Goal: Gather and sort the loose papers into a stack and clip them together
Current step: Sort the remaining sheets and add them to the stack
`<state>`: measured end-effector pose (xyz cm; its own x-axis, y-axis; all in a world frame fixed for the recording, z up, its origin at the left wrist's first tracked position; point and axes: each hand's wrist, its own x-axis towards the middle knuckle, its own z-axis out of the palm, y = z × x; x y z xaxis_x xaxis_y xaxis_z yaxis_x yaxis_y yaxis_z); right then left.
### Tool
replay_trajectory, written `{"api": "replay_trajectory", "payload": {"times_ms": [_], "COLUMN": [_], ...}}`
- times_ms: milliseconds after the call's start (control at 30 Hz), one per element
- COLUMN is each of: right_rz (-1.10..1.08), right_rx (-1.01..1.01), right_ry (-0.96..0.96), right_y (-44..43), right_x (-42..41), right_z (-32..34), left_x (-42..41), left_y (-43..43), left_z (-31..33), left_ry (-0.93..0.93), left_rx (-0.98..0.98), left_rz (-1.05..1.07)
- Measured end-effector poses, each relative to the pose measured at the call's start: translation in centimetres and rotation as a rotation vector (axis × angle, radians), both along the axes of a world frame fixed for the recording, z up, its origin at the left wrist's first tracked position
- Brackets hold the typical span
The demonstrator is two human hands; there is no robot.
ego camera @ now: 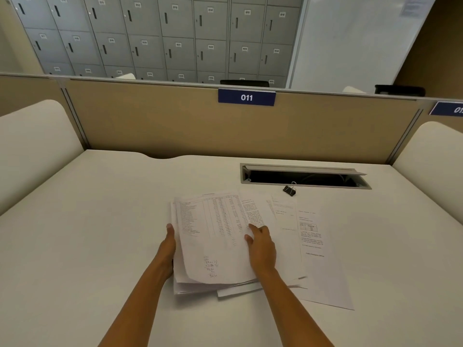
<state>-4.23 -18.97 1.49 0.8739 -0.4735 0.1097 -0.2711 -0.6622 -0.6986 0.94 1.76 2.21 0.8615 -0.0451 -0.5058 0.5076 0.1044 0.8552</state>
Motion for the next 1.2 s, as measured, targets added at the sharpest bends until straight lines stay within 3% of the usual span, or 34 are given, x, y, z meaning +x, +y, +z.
{"api": "replay_trajectory", "payload": {"times_ms": [133, 300, 433, 600, 933, 1100, 1200], "right_rz": [-0.009, -0.082, -0.267, -0.244, -0.246, -0.207, -0.164], "right_rx": [-0.113, -0.219, -0.187, -0.130, 0.165, 0.150, 0.144], "right_ry": [0.024, 0.077, 0.328, 0.499, 0.494, 0.566, 0.499], "right_y": [0.5, -0.9, -4.3, -6.5, -6.5, -6.6, -6.1], "right_x": [0.1, 0.2, -0.4, -1.0, 0.2, 0.0, 0.0], "right_z": [-0.3, 0.3, 1.3, 2.1, 1.0, 2.5, 2.6], "left_x": [-0.3, -0.1, 0.2, 0.3, 0.4, 0.3, 0.3], "left_y": [-0.4, 0.0, 0.1, -0.2, -0.3, -0.5, -0.6], "left_z": [-0.2, -0.7, -1.0, -1.0, -1.1, -1.0, -1.0], "left_ry": [-0.127, -0.139, -0.125, -0.132, -0.115, -0.125, -0.126], "left_rx": [0.047, 0.112, 0.106, 0.121, 0.147, 0.149, 0.153], "left_rz": [-0.066, -0.080, -0.060, -0.046, -0.031, -0.024, -0.016]}}
